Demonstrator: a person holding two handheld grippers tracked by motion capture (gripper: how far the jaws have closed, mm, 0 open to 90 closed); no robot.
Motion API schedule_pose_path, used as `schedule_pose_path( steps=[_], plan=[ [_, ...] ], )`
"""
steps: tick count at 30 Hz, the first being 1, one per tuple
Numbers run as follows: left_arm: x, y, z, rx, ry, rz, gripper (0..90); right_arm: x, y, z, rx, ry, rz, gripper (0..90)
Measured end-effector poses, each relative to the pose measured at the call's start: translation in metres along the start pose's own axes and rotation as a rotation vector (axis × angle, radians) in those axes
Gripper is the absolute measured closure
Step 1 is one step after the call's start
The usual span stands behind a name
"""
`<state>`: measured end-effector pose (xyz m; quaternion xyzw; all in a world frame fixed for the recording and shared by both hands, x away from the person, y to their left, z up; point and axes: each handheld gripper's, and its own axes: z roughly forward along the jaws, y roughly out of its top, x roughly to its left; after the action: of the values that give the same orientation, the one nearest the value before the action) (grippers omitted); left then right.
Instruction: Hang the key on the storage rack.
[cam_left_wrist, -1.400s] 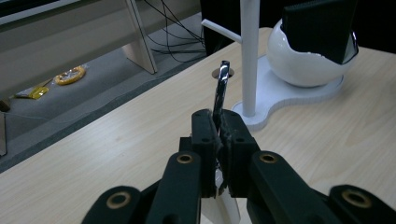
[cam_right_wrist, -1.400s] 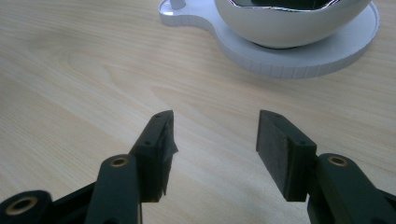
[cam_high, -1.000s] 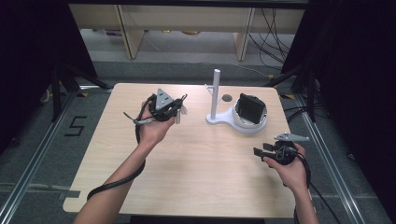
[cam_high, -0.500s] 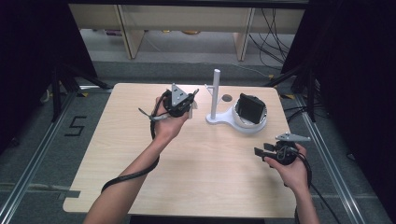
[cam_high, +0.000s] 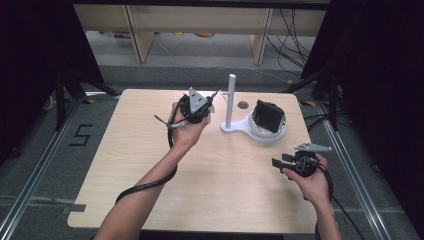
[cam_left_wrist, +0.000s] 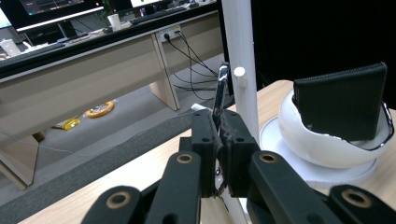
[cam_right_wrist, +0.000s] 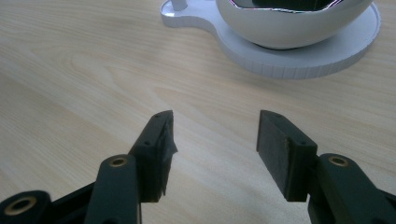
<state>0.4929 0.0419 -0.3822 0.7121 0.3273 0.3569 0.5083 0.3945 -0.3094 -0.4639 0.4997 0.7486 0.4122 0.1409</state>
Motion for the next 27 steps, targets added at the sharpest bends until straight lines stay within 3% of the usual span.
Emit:
schedule_pose_path(
  steps=[8, 10, 13, 17, 26, 27],
  plan=[
    [-0.009, 0.005, 0.009, -0.006, 0.026, 0.018, 85.0, 0.001, 0.000, 0.000, 0.005, 0.003, 0.004, 47.3],
    [-0.011, 0.006, 0.011, -0.008, 0.028, 0.028, 85.0, -0.003, 0.001, -0.002, 0.011, -0.016, -0.034, 47.3],
    [-0.012, 0.006, 0.012, -0.006, 0.033, 0.034, 85.0, -0.003, 0.001, -0.003, 0.007, -0.015, -0.040, 47.3],
    [-0.014, 0.005, 0.014, -0.005, 0.041, 0.041, 85.0, -0.003, 0.001, -0.002, 0.007, -0.010, -0.038, 47.3],
    [-0.022, 0.007, 0.015, -0.012, 0.063, 0.102, 84.9, -0.003, 0.000, 0.000, 0.008, -0.004, -0.032, 47.2],
    [-0.023, 0.007, 0.015, -0.018, 0.063, 0.104, 84.9, -0.001, 0.000, 0.000, 0.001, -0.003, -0.010, 47.2]
  ],
)
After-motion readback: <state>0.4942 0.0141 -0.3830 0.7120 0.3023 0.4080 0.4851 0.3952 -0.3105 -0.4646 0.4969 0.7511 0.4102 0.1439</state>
